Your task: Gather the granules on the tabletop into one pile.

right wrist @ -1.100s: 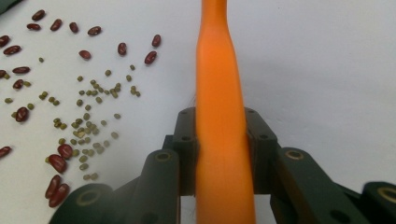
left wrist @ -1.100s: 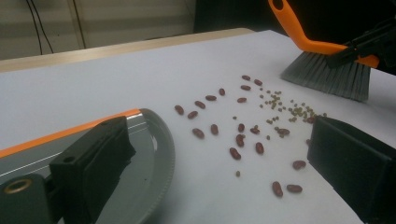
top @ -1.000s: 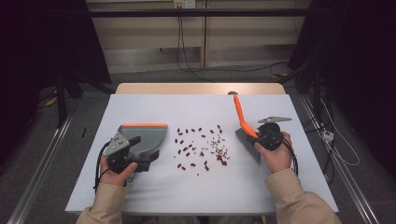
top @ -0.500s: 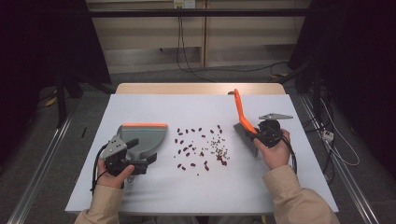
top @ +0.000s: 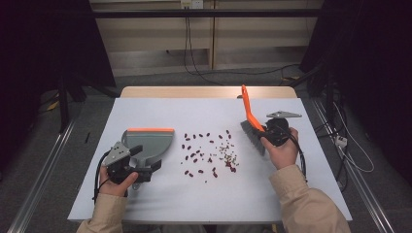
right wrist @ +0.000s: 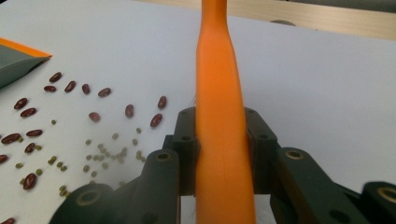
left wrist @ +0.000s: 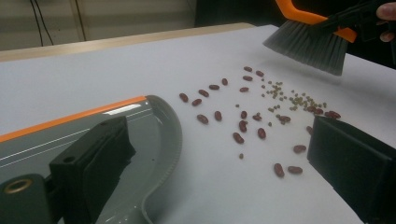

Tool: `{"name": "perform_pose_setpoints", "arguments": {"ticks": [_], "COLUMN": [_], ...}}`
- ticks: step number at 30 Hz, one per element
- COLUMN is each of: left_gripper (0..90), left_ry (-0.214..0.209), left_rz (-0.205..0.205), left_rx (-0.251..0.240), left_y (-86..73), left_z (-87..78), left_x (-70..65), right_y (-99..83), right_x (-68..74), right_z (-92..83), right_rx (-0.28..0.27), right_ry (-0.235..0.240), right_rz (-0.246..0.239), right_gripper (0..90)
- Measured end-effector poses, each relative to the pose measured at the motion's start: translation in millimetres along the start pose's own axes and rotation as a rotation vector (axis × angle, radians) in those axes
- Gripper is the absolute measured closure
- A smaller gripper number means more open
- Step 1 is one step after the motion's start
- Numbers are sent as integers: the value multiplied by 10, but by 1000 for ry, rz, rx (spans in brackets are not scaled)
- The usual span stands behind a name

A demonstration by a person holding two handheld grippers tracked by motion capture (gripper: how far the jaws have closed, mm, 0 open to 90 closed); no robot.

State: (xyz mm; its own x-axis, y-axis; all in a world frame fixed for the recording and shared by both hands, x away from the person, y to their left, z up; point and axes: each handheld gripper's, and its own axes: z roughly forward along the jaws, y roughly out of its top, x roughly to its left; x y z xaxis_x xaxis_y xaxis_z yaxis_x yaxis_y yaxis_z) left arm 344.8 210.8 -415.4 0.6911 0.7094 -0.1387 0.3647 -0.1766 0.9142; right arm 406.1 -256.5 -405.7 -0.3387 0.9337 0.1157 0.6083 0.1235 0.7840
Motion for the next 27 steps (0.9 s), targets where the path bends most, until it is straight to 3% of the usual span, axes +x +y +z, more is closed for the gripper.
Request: {"name": "perform_pose_setpoints", "arguments": {"ticks": [16,23,27], "left_gripper": [59,59,59], "left_ry": [-9,-9,-8], "left_rz": [-9,-16,-16], "left_rx": [-2,-2,-3], "left_y": [-4,-10,-12], "left_z": [14,17,17], "left_x": [29,33,38], "right_y": [215,238,183], "right_x": [46,141,220], "right_z": [335,516,618], "right_rx": [-23,-4,35], "right_ry": [-37,-75,-87], "right_rz": [-76,-144,-216], "right_gripper": [710,710,710]}}
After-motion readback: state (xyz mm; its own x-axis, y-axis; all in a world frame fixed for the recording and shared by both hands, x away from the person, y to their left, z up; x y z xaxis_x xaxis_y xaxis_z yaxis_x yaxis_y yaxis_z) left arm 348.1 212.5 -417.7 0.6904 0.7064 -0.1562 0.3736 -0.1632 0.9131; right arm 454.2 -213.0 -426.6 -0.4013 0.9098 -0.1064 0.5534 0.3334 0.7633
